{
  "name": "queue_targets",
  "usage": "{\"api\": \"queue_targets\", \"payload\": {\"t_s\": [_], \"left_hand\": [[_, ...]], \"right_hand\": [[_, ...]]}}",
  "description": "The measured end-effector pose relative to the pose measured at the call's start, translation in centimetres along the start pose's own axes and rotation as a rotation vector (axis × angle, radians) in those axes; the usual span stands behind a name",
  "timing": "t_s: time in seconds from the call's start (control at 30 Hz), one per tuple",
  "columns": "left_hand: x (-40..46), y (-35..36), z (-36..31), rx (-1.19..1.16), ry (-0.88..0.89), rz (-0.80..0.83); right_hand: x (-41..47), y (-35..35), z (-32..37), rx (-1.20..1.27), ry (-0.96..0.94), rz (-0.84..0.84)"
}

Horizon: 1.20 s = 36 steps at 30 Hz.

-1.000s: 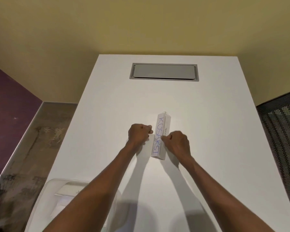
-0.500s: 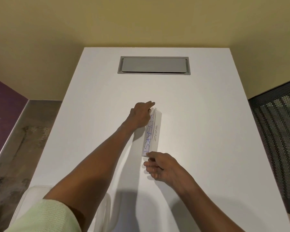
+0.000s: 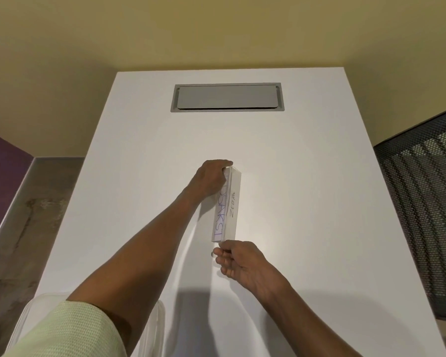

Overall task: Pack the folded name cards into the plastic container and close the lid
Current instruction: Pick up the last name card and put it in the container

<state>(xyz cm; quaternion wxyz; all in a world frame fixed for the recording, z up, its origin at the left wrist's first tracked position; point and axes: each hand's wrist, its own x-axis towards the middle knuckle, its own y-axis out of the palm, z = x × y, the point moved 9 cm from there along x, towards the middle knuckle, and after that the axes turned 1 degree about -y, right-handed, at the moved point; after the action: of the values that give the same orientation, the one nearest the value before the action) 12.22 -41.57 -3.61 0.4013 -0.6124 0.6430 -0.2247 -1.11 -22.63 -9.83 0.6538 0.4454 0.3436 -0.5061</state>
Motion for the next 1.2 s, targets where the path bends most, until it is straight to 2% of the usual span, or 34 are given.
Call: {"api": "queue_targets", "payload": {"t_s": [0.1,0.27,0.4,0.57,0.67,0.77,0.93,1.2], "left_hand": [[-0.2,-0.3,-0.1,-0.006,0.001,-0.018],[-1.3,-2.6,0.9,-0.120,-0.026,-0.211],[-3.1,-3.9,1.6,-0.175,-0.084,-0.294],[-6.5,-5.3,2.6,-0.229,-0.196,-0.421],[-9.3,-4.8,3.6,-0.278,-0.353,-0.489],[-12.1,-4.0,4.3,-0.304,-0.470,-0.531],[-15.7,-2.4,4.7,-0.356,-0.561,-0.576],[-18.6,0.2,4.9,-0.415,-0.600,-0.627]], "right_hand": [[-0.3,-0.3,0.3,-0.013,-0.015,-0.006],[-1.2,-1.7,1.7,-0.161,-0.081,-0.062],[-1.8,-3.5,2.7,-0.244,-0.111,-0.109],[-2.5,-6.5,4.9,-0.491,-0.138,-0.150],[-2.3,-8.3,6.4,-0.653,-0.085,-0.140],[-2.2,-9.6,8.5,-0.828,-0.074,-0.147],[-2.0,-10.9,13.0,-1.069,-0.213,-0.262],[-1.1,-11.2,15.4,-1.279,-0.294,-0.329]]}}
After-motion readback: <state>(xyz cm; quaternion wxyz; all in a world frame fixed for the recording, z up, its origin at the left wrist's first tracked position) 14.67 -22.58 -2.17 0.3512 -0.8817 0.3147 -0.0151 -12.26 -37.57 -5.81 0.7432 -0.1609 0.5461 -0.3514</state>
